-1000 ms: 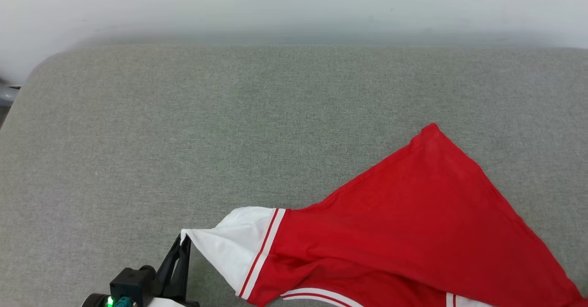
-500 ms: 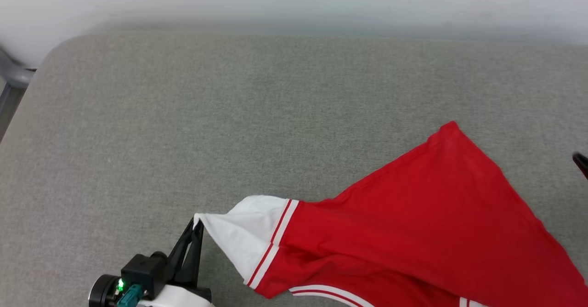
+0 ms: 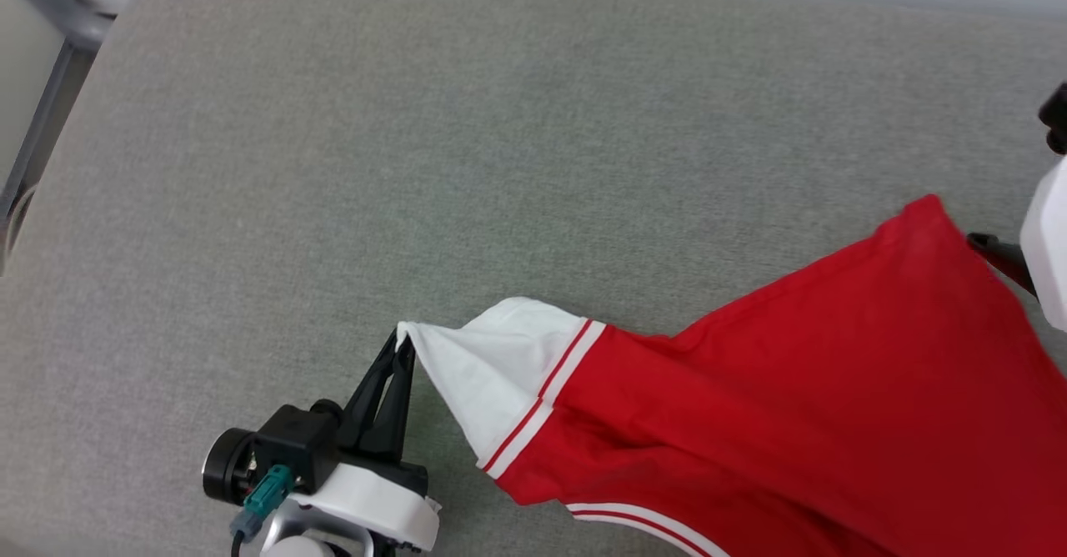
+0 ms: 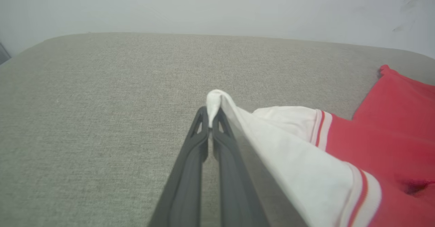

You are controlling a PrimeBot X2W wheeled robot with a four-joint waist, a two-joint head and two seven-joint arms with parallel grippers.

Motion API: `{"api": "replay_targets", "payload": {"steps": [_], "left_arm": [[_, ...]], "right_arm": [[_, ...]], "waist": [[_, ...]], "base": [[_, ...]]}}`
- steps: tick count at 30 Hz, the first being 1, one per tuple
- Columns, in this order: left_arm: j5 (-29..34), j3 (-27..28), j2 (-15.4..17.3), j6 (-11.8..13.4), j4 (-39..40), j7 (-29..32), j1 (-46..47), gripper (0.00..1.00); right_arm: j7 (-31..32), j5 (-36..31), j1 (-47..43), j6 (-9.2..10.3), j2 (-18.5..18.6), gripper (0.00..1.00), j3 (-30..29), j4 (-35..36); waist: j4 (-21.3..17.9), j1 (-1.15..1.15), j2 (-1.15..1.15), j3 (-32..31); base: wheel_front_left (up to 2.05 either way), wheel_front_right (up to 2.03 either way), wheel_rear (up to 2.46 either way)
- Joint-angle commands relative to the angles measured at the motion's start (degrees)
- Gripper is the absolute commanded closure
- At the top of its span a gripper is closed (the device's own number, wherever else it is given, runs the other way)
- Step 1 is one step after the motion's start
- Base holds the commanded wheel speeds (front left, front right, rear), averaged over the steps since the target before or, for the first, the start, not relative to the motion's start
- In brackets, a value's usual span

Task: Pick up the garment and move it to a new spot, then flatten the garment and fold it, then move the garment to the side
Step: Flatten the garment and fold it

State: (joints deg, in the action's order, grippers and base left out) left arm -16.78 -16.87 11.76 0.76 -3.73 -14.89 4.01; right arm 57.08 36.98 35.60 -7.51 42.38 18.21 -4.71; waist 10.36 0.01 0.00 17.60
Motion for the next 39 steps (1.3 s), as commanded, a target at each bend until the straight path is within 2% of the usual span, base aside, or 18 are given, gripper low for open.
{"api": "replay_targets", "payload": {"steps": [1, 8, 15, 16, 17, 18, 23, 29, 34, 39], "left_arm": [[0.5, -0.3, -0.6, -0.2, 0.1, -0.3, 1.4, 1.0], [0.8, -0.1, -2.4, -1.1, -0.1, -0.4, 3.4, 1.0], [1.6, 0.8, -3.5, -2.2, -0.6, -0.4, 4.0, 1.0], [1.6, 1.0, -3.6, -2.2, -0.8, -0.4, 3.9, 1.0], [1.7, 1.3, -3.6, -2.3, -1.0, -0.4, 3.9, 1.0], [1.9, 1.5, -3.7, -2.4, -1.1, -0.4, 3.8, 1.0], [2.4, 2.2, -3.7, -2.7, -1.8, -0.4, 3.5, 1.0], [2.9, 3.8, -2.9, -3.1, -2.1, -0.4, 2.2, 1.0], [3.6, 5.5, -1.0, -2.9, -0.7, -0.4, 1.6, 1.0], [4.0, 7.2, 1.7, -2.9, 1.9, -0.2, 4.2, 1.0]], "right_arm": [[0.5, -0.8, 2.4, 0.05, -0.7, 0.0, 1.9, -2.8], [-2.3, -2.7, 7.6, 0.05, -3.4, 0.0, 6.4, -14.7], [-3.7, -1.5, 4.9, 0.05, -4.6, 0.0, 11.2, -22.0], [-4.1, -1.3, 4.9, 0.05, -4.4, 0.53, 11.7, -22.3], [-4.6, -1.1, 5.1, 0.05, -4.2, 0.95, 12.0, -22.6], [-5.2, -0.8, 5.4, 0.05, -4.0, 1.0, 12.2, -22.8], [-10.3, 0.6, 7.1, 0.05, -3.7, 1.0, 12.2, -22.1], [-19.7, 3.2, 8.1, 0.05, -2.9, 1.0, 13.0, -18.7], [-27.8, 4.5, 7.2, 0.05, -1.7, 1.0, 13.1, -14.9], [-33.3, 4.4, 5.5, 0.05, -1.4, 1.0, 11.9, -11.4]], "waist": [[2.1, -0.01, 0.0, 2.2], [4.8, -0.01, 0.0, 5.5], [5.2, -0.01, 0.0, 6.4], [5.0, -0.01, 0.0, 6.3], [4.8, -0.01, 0.0, 6.2], [4.6, -0.01, 0.0, 6.1], [3.6, -0.01, 0.0, 4.7], [1.6, -0.01, 0.0, 0.4], [-0.7, -0.01, 0.0, -3.7], [-3.0, -0.01, 0.0, -7.3]], "base": [[0.0, 0.0, 0.0], [0.0, 0.0, 0.0], [0.0, 0.0, 0.0], [0.0, 0.0, 0.0], [0.0, 0.0, 0.0], [0.0, 0.0, 0.0], [0.0, 0.0, 0.0], [0.0, 0.0, 0.0], [0.0, 0.0, 0.0], [0.0, 0.0, 0.0]]}}
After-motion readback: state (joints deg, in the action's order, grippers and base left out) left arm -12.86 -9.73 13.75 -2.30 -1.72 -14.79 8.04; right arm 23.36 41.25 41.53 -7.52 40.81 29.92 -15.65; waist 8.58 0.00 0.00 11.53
